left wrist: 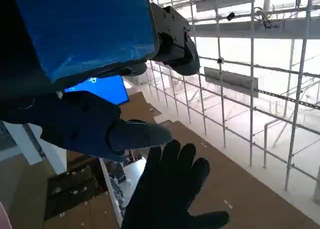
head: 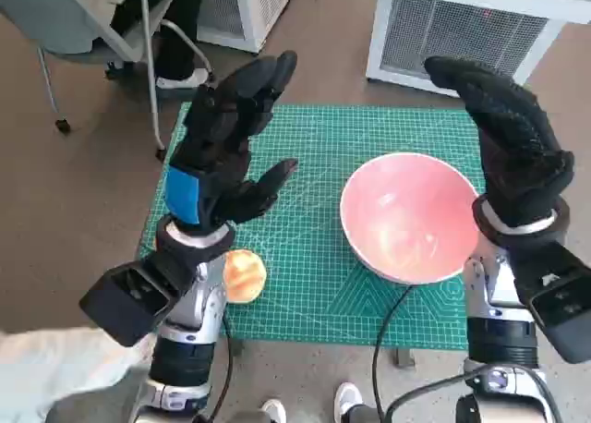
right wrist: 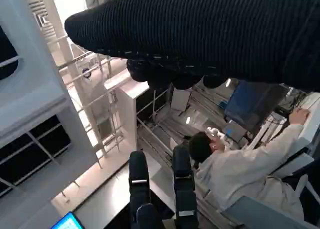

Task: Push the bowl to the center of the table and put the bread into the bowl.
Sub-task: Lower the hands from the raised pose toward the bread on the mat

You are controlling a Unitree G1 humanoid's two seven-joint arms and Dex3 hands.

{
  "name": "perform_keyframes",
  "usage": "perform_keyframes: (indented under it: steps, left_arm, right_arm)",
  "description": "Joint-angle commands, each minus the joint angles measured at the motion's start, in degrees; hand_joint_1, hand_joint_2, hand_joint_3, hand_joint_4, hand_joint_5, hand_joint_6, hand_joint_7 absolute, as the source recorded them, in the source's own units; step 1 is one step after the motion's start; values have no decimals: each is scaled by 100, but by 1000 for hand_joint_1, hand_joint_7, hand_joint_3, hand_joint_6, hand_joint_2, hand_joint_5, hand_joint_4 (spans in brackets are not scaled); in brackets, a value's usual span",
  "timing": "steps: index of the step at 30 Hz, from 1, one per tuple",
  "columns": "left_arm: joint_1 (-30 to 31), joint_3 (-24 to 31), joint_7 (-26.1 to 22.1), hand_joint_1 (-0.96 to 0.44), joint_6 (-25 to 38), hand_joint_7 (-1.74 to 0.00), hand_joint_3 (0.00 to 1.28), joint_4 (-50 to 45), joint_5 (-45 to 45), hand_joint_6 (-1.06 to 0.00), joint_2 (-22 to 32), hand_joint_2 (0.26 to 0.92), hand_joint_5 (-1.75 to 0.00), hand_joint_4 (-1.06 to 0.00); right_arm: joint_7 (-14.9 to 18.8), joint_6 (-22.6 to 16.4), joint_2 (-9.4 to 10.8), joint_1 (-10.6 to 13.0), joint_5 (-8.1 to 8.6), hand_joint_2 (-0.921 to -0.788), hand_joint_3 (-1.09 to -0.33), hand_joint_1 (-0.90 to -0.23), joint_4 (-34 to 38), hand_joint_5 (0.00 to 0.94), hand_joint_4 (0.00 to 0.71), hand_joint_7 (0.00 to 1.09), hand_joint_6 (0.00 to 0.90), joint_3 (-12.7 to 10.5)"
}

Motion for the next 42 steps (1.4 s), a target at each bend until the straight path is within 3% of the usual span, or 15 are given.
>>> perform_keyframes:
  steps: [1, 21, 27, 32, 37, 42]
  left_arm:
    - [85, 20, -19, -398, 4, -520, 324, -3, -92, -297, -12, 921, -2, -428]
    - [117, 49, -57, -384, 52, -521, 326, -39, -103, -296, 53, 921, -2, -430]
    - [149, 75, -69, -386, 85, -522, 327, -69, -144, -295, 82, 921, -1, -430]
    - [223, 108, -65, -387, 113, -524, 327, -134, -179, -294, 116, 921, -1, -430]
    - [299, 158, -58, -376, 76, -526, 324, -138, -176, -292, 155, 921, -1, -430]
    - [325, 186, -42, -366, 34, -524, 327, -103, -133, -285, 177, 921, 0, -428]
  right_arm:
    - [11, 40, 12, 111, -3, -921, -742, -577, 45, 0, 265, 388, 106, -29]
    - [56, -99, 6, 119, 64, -921, -742, -578, 199, 0, 265, 385, 95, -68]
    - [60, -363, -161, 187, 133, -921, -744, -580, 576, 0, 259, 383, 91, -363]
    - [-179, -626, -328, 281, 39, -921, -749, -589, 1191, 0, 250, 386, 86, -792]
    - [-776, -857, -500, 392, -287, -921, -755, -594, 2124, 2, 250, 396, 93, -1248]
    - [-1275, -1020, -625, 428, -564, -921, -776, -588, 2945, 7, 260, 404, 98, -1435]
